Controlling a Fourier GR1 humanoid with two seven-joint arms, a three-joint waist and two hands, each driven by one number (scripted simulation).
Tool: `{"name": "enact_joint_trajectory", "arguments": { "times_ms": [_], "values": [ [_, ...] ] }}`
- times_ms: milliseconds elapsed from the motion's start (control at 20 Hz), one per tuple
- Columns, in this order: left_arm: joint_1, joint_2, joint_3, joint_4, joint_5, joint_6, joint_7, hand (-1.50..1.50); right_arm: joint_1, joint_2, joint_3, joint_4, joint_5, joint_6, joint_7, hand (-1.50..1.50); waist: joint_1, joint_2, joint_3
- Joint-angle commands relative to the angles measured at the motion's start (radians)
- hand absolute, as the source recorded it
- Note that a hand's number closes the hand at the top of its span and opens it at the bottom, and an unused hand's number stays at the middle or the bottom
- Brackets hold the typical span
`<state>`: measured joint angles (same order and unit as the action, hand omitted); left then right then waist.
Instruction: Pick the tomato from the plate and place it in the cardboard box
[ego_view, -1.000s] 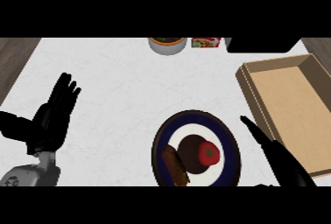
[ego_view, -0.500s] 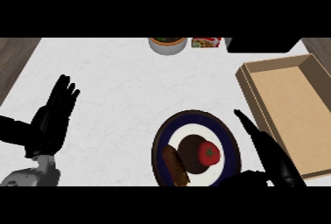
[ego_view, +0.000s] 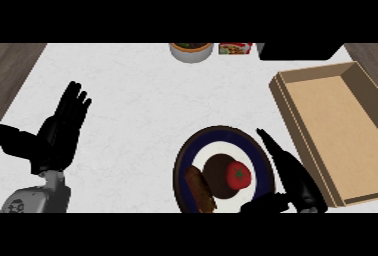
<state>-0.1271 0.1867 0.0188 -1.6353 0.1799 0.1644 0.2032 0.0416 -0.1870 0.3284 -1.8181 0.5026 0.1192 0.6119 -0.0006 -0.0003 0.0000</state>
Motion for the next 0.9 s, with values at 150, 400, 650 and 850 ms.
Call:
{"name": "enact_joint_trajectory", "arguments": {
  "times_ms": [150, 400, 650, 850],
  "values": [
    [-0.028, -0.009, 0.044, 0.003, -0.005, -0.021, 0.041, 0.00, -0.022, 0.015, -0.049, -0.014, 0.023, 0.062, 0.029, -1.50, -0.001, 0.000, 0.000],
    [-0.029, -0.032, 0.040, 0.009, -0.020, -0.034, 0.031, 0.00, -0.090, 0.092, -0.039, 0.084, 0.068, 0.042, 0.025, -1.50, 0.001, 0.000, 0.000],
    [0.006, -0.018, 0.062, -0.041, -0.030, -0.057, 0.053, 0.00, -0.013, 0.085, -0.042, 0.131, 0.082, 0.018, -0.087, -1.50, 0.000, 0.000, 0.000],
    [0.061, -0.054, 0.048, -0.034, -0.043, -0.074, -0.006, 0.00, 0.017, 0.101, -0.027, 0.121, 0.111, 0.006, -0.087, -1.50, 0.000, 0.000, 0.000]
  ]
}}
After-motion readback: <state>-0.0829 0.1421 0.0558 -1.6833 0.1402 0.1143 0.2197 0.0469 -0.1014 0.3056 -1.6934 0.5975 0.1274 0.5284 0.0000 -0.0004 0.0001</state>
